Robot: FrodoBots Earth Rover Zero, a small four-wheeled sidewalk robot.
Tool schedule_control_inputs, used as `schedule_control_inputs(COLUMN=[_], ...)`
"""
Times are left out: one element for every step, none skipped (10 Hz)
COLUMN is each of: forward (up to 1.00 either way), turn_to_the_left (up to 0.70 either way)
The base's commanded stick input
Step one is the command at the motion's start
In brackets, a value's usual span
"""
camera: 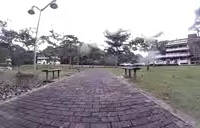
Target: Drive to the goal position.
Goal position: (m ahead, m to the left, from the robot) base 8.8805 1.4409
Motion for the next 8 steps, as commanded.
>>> schedule_control_inputs(forward=[0.7,0.7,0.7,0.7,0.7,0.7,0.7,0.7], turn_to_the_left=[0.0,0.0,0.0,0.0,0.0,0.0,0.0,0.0])
